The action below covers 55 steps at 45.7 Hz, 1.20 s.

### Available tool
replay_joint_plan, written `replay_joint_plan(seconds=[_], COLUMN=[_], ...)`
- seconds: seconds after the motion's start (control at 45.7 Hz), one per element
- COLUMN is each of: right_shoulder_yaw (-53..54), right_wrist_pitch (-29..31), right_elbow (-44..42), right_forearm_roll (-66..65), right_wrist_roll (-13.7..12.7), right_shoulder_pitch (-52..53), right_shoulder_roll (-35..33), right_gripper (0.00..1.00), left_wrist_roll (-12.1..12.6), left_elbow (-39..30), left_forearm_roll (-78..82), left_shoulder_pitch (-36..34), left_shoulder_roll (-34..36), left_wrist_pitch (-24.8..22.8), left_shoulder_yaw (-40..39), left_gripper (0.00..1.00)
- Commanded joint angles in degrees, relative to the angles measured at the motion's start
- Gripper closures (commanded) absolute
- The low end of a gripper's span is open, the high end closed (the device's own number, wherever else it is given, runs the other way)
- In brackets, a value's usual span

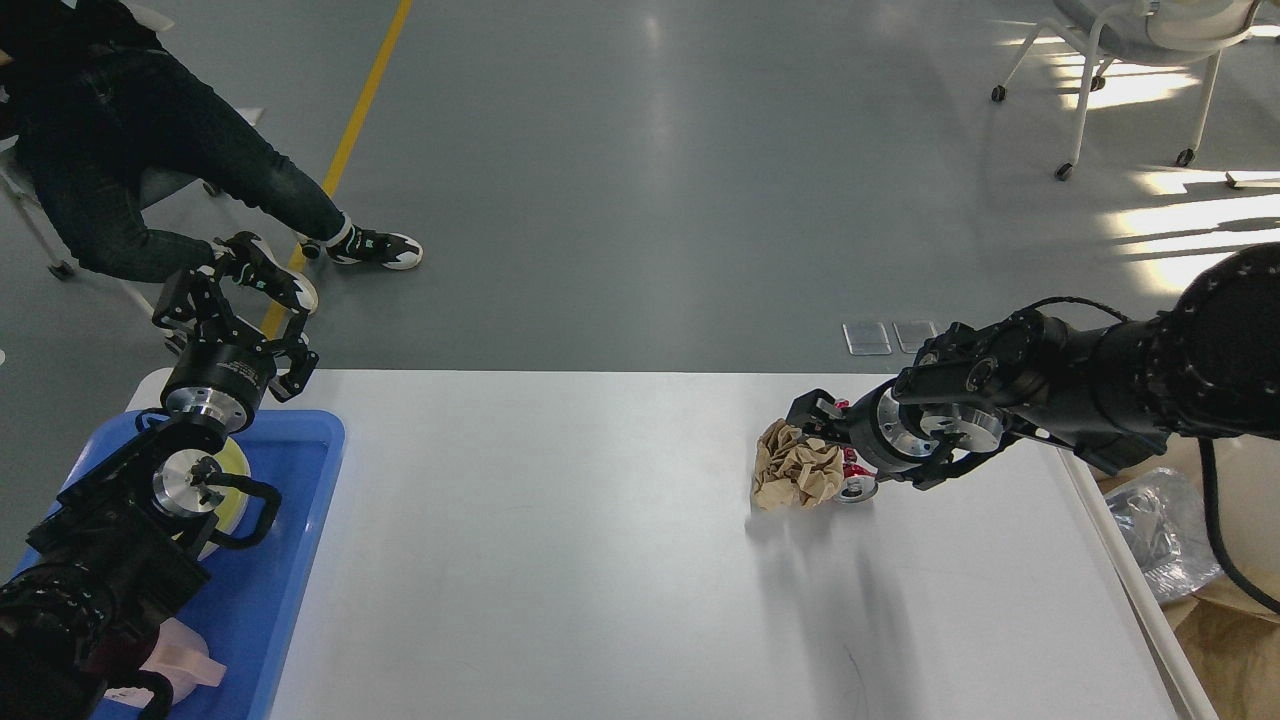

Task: Tidy desktop
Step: 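Move the right gripper down to the crumpled brown wrapper, then close the right gripper on the crumpled brown wrapper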

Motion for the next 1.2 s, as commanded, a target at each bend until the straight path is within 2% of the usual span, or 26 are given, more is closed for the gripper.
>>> replay_joint_plan(seconds=[0.0, 0.197, 0.394, 0.526, 0.569, 0.81, 1.183], right_shoulder_yaw=[2.88, 3.15, 3.32, 3.67, 3.67, 4.46, 4.38], right_wrist_pitch=[-0.14, -0.14, -1.45, -6.11, -7.78, -13.15, -12.97], right_elbow=[-3.88, -9.95, -10.57, -10.39, -10.39, -9.87, -9.25], right_forearm_roll=[-0.01, -0.01, 0.08, 0.08, 0.08, 0.17, 0.08], right_wrist_roll=[-0.08, -0.17, -0.17, -0.17, -0.17, -0.26, -0.43], right_shoulder_pitch=[-4.02, -8.50, -11.14, -11.85, -11.85, -12.81, -12.64], right_shoulder_roll=[1.24, 3.17, 3.44, 3.35, 3.35, 3.44, 3.53], right_gripper=[0.00, 0.00, 0.02, 0.15, 0.17, 0.17, 0.16], left_wrist_roll=[0.04, -0.05, 0.04, -0.05, 0.04, -0.04, 0.04], left_elbow=[0.00, 0.00, 0.00, 0.00, 0.00, 0.00, 0.00], left_forearm_roll=[0.00, 0.00, 0.00, 0.00, 0.00, 0.00, 0.00], left_shoulder_pitch=[0.00, 0.00, 0.00, 0.00, 0.00, 0.00, 0.00], left_shoulder_roll=[0.00, 0.00, 0.00, 0.00, 0.00, 0.00, 0.00], left_wrist_pitch=[0.00, 0.00, 0.00, 0.00, 0.00, 0.00, 0.00], left_shoulder_yaw=[0.00, 0.00, 0.00, 0.00, 0.00, 0.00, 0.00], left_gripper=[0.01, 0.01, 0.01, 0.01, 0.01, 0.01, 0.01])
